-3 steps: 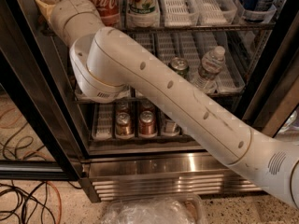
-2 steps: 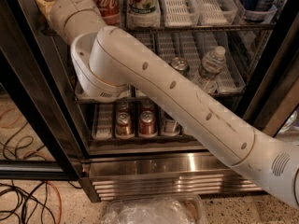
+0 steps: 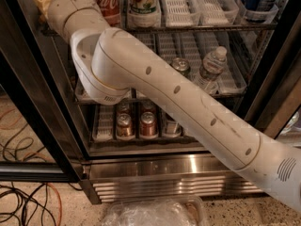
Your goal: Pick blue plastic bottle from top shelf of fridge
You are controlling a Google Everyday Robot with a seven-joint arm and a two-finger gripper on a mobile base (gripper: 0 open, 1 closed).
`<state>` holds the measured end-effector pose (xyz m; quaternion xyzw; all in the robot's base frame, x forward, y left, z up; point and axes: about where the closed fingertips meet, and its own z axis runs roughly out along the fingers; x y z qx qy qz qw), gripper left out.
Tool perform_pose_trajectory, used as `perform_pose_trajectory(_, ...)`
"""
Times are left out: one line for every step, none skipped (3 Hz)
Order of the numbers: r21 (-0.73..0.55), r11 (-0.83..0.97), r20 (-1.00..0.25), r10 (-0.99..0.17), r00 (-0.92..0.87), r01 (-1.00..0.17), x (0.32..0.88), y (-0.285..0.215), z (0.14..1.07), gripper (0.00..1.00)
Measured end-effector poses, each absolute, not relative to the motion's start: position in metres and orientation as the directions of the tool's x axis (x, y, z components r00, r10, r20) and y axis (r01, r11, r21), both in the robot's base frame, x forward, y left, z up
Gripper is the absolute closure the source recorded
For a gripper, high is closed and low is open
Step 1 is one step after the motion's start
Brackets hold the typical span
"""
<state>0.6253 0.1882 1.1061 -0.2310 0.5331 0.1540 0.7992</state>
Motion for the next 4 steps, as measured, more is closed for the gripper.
perform_pose_trajectory(-0.22, 0.839, -0.907, 0.011, 0.42, -0.498, 0.618, 0.189, 1.117, 1.0)
perform_pose_trajectory(-0.226, 0.833, -0.893, 0.03, 0.449, -0.504, 0.608, 0.188, 1.127, 1.0)
perform_pose_trajectory(-0.225, 0.828, -0.897, 0.029, 0.441, -0.513, 0.599, 0.184, 1.122, 1.0)
perform_pose_trajectory(-0.215, 0.82, -0.915, 0.021, 0.403, -0.531, 0.588, 0.18, 1.104, 1.0)
